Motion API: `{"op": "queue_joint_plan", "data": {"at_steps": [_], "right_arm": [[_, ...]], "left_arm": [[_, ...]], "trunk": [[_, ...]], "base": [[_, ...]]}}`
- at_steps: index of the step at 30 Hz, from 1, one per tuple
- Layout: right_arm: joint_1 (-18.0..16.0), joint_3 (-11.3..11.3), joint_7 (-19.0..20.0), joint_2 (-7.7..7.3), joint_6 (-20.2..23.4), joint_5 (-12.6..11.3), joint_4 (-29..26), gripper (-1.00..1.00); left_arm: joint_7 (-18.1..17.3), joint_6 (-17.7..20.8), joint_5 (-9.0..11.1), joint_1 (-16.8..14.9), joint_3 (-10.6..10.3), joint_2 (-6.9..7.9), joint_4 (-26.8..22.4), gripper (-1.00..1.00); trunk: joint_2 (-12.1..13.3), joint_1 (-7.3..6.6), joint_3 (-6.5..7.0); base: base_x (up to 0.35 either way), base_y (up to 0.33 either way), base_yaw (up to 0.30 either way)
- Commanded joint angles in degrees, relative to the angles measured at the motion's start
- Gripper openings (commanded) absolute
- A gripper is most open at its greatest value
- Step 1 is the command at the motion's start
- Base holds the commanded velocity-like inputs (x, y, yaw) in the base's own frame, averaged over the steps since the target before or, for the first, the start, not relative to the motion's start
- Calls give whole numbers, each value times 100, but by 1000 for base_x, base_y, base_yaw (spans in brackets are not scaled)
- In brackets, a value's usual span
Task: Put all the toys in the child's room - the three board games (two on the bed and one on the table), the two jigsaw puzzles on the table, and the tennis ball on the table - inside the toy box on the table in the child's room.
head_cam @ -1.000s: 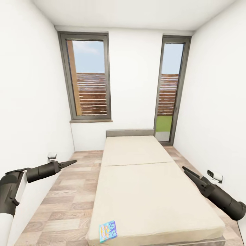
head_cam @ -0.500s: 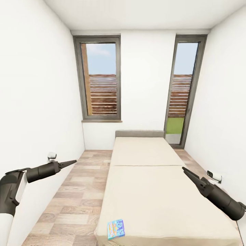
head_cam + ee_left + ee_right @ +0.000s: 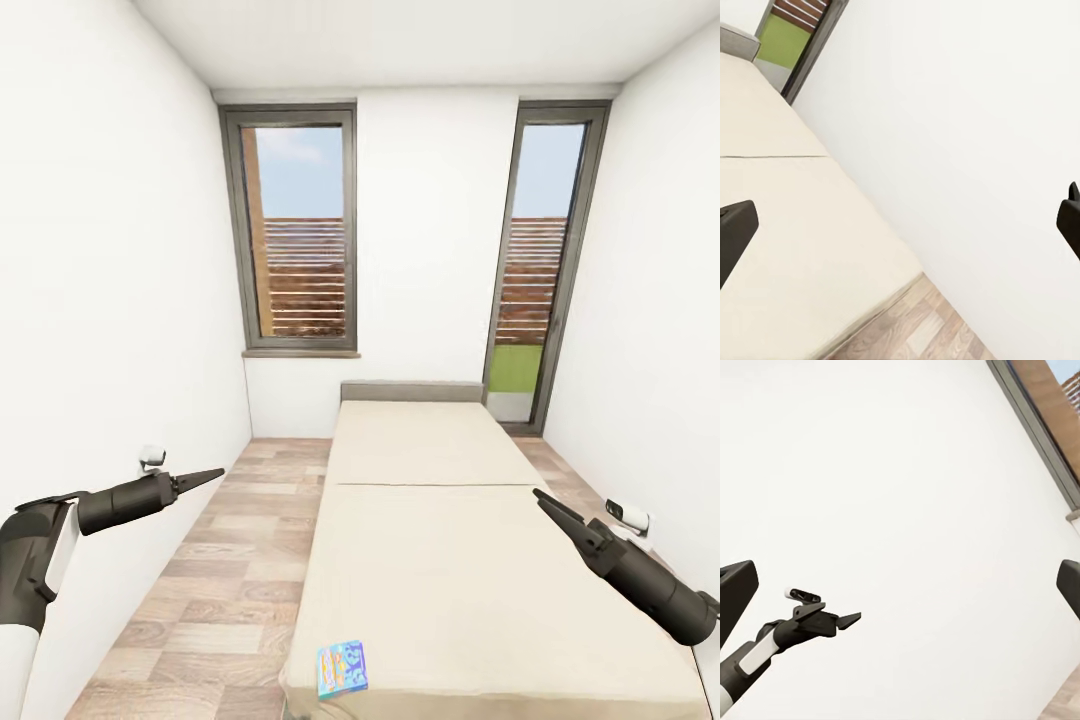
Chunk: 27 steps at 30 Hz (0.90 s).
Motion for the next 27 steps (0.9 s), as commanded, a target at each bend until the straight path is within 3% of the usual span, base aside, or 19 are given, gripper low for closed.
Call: {"op": "queue_joint_plan", "data": {"at_steps": [1,27], "right_arm": [[-2,-2,7,-1,45,-22,2,100],[-2,-2,-125,-1,55,-26,61,100]], "left_arm": [[-13,58,11,-2,1,0,1,100],[-4,54,11,-2,-6,-14,1,100]], "trunk": [[-4,2,-5],[-4,2,-106]], "base": [[-1,0,1],[-23,0,0]]}}
